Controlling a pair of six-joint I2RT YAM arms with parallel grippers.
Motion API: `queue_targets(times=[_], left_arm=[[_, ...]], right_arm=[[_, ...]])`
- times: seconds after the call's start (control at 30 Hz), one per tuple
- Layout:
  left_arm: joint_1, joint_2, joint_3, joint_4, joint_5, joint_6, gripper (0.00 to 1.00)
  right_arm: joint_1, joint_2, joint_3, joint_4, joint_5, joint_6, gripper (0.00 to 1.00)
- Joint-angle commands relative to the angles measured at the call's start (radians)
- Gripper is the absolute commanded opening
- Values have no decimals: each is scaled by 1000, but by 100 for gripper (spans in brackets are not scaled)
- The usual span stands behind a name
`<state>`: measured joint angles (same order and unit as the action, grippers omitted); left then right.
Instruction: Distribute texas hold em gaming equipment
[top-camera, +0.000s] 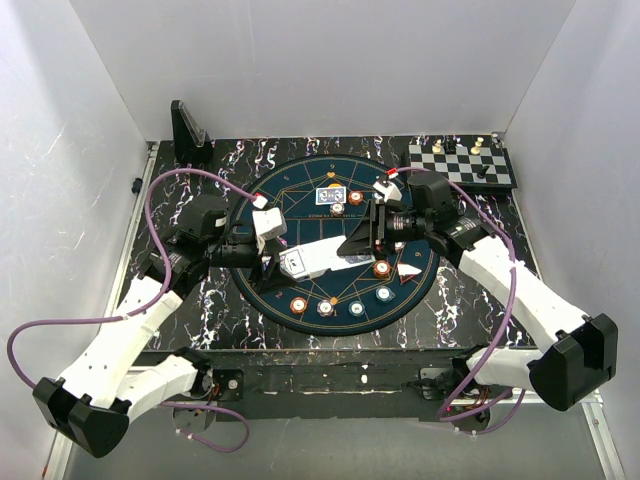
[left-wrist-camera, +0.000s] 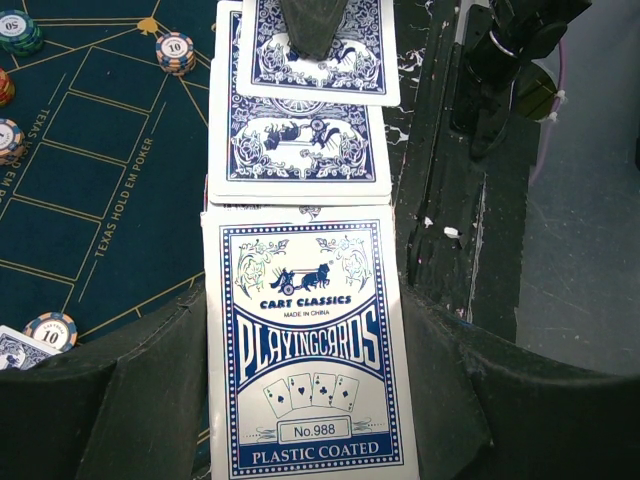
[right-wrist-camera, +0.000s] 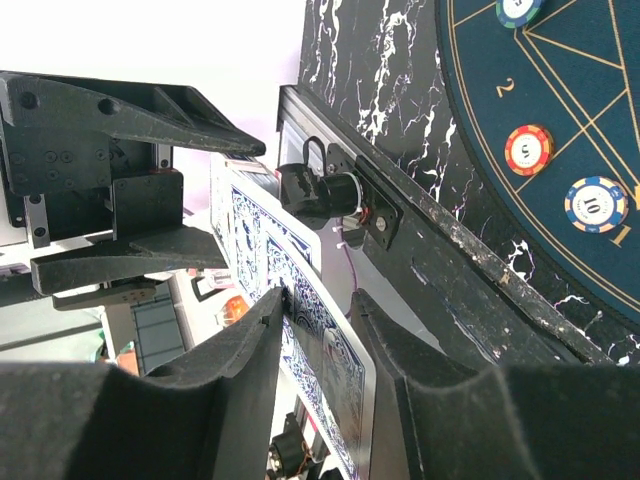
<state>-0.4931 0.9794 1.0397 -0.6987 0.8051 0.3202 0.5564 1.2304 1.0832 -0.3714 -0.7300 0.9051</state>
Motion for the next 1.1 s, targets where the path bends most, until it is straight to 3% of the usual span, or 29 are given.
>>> queue_targets(times=[0.0, 0.33, 0.53, 1.07], left_arm=[[5, -34, 5, 51, 23, -12, 0], [13, -39, -21, 79, 26, -43, 0], [14, -42, -52, 110, 32, -66, 0], [18, -44, -47, 105, 32, -72, 0]], right_arm=[[-26, -40, 0, -53, -20, -40, 40], [-49, -72, -2, 9, -114, -2, 39], [-50, -62, 20, 61, -172, 38, 33], [-49, -43, 12, -81, -206, -38, 31]])
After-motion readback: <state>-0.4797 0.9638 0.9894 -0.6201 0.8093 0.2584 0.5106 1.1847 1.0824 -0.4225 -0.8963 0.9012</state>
